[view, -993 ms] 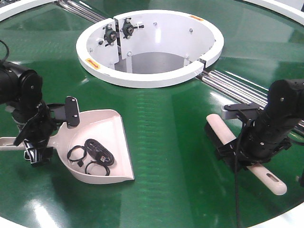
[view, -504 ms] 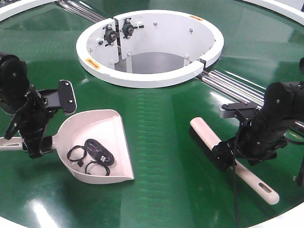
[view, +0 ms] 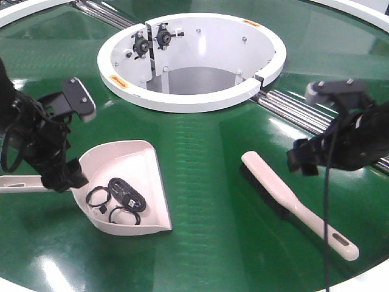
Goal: Clean and inspect green conveyor with broom and dustpan
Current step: 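Open both grippers, releasing dustpan and brush, and lift away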
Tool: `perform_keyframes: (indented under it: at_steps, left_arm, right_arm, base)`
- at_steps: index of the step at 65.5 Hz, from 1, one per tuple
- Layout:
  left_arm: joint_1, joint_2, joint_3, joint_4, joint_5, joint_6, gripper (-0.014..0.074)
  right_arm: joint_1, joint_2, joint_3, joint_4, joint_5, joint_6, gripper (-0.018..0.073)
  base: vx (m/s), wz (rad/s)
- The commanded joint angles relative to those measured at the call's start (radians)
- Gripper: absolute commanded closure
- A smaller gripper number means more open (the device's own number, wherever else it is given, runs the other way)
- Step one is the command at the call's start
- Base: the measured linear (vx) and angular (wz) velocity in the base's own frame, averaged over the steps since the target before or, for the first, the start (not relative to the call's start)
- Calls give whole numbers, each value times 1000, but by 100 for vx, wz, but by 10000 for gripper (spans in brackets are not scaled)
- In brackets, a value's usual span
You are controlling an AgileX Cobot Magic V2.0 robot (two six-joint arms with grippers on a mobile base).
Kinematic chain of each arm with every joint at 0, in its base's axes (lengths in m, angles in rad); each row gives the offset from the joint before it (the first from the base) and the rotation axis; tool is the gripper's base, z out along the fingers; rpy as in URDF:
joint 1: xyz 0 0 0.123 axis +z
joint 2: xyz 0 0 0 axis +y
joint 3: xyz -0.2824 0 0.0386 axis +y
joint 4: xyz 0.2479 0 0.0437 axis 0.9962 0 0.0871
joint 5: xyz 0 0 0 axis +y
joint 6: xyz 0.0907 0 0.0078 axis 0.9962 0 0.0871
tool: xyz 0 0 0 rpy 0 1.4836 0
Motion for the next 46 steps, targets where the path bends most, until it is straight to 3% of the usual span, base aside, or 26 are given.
perform_keyframes:
  at_steps: [1,16,25,39,46]
  left_arm:
    - [0,-101,-28,-56,-56,-118,24]
    - [0,-263,-13,-54,-134,-405,65]
    - [0,-391,79,-54,-178,-403,87]
    - [0,-672,378,-137,-553,-405,111]
    - [0,-825,544,-172,-696,-405,123]
  right_arm:
    - [-5,-106,-28,-3,-68,-9,-22]
    - [-5,-306,59,1,-200,-53,-22]
    - [-5,-460,197,-10,-308,-60,-22]
    - [-5,-691,428,1,-585,-75,-22]
    - [-5,-807,527,1,-631,-80,-22]
  base:
    - [0,0]
    - [0,0]
    - [0,0]
    - [0,0]
    - [0,0]
